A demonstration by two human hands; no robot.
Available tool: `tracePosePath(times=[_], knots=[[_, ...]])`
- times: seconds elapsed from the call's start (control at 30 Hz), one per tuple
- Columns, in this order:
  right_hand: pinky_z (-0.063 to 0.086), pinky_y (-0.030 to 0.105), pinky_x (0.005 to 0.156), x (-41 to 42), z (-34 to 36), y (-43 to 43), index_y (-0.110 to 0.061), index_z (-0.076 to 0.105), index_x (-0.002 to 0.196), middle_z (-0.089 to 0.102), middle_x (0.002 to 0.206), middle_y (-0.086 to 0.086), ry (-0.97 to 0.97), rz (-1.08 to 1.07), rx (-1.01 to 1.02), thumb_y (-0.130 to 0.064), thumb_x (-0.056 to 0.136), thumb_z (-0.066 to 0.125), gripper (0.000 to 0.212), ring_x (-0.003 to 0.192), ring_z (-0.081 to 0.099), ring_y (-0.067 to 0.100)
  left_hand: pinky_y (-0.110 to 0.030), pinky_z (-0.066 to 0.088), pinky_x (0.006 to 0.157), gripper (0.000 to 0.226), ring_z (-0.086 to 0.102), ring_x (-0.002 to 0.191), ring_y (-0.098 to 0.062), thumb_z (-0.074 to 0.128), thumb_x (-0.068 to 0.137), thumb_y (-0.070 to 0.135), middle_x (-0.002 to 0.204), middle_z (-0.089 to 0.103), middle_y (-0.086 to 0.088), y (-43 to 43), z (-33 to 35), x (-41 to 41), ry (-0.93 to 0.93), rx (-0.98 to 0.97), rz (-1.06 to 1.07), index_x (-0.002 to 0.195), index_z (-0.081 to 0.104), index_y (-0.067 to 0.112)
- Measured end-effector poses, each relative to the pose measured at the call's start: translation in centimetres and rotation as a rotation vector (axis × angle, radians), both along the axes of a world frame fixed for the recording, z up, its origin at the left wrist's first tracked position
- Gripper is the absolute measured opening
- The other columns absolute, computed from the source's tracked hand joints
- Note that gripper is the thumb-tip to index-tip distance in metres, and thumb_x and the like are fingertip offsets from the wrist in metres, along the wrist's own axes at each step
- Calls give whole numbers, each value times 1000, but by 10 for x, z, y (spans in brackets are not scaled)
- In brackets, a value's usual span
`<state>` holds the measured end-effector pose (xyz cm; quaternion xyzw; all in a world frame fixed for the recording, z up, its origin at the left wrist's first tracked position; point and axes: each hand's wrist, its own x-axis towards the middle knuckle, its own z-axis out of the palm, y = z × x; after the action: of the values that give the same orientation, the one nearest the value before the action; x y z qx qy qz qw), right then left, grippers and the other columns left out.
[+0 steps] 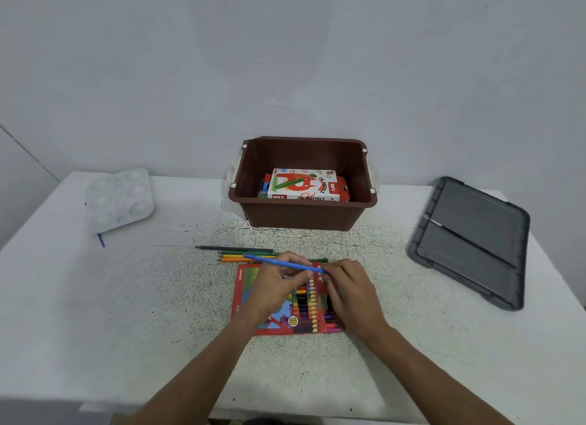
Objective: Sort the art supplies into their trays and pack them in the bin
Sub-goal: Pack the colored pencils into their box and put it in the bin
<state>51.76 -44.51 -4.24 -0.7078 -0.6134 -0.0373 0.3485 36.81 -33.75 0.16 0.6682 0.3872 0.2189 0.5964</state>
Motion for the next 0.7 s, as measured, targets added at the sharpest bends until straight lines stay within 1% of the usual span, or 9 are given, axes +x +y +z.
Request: tracePosePath(times=[0.07,0.13,0.2,0.3,0.43,0.5,0.57,0.63,0.7], knots=[[45,24,77,6,-5,-3,-8,66,113,60,104,0,-13,9,-20,-26,100,48,29,91,52,14,-33,55,79,9,71,89,-20,76,85,17,91,75,-3,5,-3,-6,-12,-11,-18,93,71,16],[45,25,73,18,-9,-10,-9,66,113,60,101,-1,-16,-5,-32,-26,100,48,28,89,50,14,-30,56,81,9,72,90,-16,74,87,15,93,75,-2,14,-7,-16,-63,14,15,95,71,14],[44,26,66,35,-11,-19,-8,67,109,60,97,-1,-30,-54,-41,-27,99,48,29,84,49,14,-27,57,78,7,71,87,-11,71,88,14,91,75,-1,25,-13,-32,-68,123,83,95,70,16],[35,26,64,71,-9,-39,-5,70,104,60,91,3,-98,-157,-67,-25,96,51,29,77,48,19,-17,52,68,12,67,83,-3,69,90,15,93,69,8,41,-28,-63,109,406,162,95,65,25],[37,29,67,126,-6,-71,1,72,103,64,94,12,-246,-242,-174,-18,91,53,29,80,54,29,-22,51,73,21,60,89,-6,70,90,22,110,64,2,52,-56,-97,293,700,182,109,64,14],[42,32,65,141,-1,-80,4,71,103,63,95,14,-300,-243,-216,-12,92,56,25,80,55,31,-25,51,76,29,61,95,-12,68,87,29,114,64,-3,52,-67,-105,316,787,132,110,64,12],[45,35,64,142,5,-85,5,71,102,64,93,16,-337,-227,-239,2,85,70,18,78,57,32,-29,53,78,36,62,97,-16,67,81,32,114,65,-7,52,-74,-108,338,872,86,110,65,10],[48,35,61,138,6,-85,5,72,101,66,92,17,-335,-222,-259,7,74,78,28,75,59,33,-30,54,78,36,61,98,-15,66,81,32,113,65,-7,55,-76,-108,343,912,49,109,66,9],[51,37,60,133,4,-82,5,72,102,67,93,18,-321,-223,-257,7,72,79,30,76,60,34,-29,51,80,35,58,99,-12,62,86,37,113,64,-5,57,-76,-109,337,924,34,108,67,10]])
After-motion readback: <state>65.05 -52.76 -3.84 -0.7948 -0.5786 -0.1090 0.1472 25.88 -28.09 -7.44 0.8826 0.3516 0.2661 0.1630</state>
